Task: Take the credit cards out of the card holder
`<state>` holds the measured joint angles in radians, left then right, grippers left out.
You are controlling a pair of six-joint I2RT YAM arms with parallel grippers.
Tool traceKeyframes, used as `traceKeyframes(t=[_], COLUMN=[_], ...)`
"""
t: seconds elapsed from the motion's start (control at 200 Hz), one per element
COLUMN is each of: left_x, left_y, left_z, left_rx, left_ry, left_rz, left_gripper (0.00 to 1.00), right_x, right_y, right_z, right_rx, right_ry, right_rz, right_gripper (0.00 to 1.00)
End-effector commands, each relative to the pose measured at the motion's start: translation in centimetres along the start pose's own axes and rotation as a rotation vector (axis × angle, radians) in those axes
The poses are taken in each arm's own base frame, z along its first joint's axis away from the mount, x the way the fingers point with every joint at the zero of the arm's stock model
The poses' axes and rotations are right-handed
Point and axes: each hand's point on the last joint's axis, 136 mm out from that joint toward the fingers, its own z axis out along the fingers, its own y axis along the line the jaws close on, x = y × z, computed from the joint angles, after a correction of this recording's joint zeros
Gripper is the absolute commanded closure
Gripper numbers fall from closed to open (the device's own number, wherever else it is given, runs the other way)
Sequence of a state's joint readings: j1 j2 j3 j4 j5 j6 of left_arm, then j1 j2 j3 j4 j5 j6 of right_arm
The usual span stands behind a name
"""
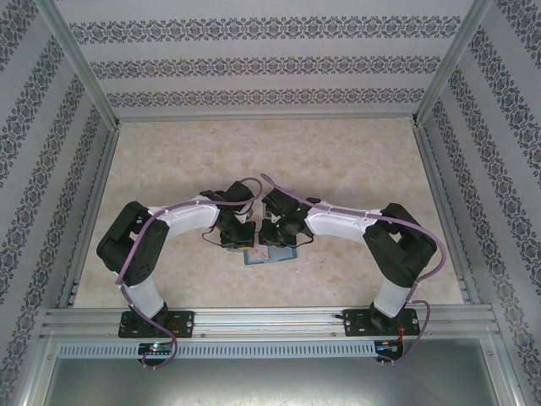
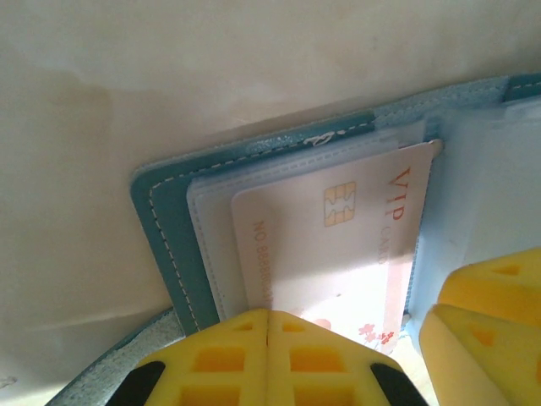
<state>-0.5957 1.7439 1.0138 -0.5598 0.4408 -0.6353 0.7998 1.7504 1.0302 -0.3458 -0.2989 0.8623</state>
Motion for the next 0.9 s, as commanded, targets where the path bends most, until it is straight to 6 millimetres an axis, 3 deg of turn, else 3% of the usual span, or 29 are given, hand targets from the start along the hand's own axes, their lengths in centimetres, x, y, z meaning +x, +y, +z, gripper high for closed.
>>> traceKeyframes(t=[0.0,0.35,0.615,0.894], left_x=[1.2,1.2,1.3,1.1], left_y=[1.0,1.0,1.1,0.8], left_z=[0.6,0.5,0.2,-0.3], left_rx=[-0.039,-0.039,-0.042,-0.040], left_ry=[0.026,0.025,0.021,0.010], left_rz=[-0.004,-0.005,-0.004,-0.003], left_gripper=[1.00,1.00,1.00,1.00], right_x=[-0.3,-0.1,0.1,-0.2], right_y=[-0.1,-0.7,-3.6,-2.5], right_z=[0.8,2.0,1.6,0.5], right_rx=[-0.021,-0.016,0.134,0.109], right_ry=[0.007,0.033,0.021,0.002], right_rz=[0.018,0.024,0.010,-0.012], right_gripper=[0.79,0.79,0.71,0.68])
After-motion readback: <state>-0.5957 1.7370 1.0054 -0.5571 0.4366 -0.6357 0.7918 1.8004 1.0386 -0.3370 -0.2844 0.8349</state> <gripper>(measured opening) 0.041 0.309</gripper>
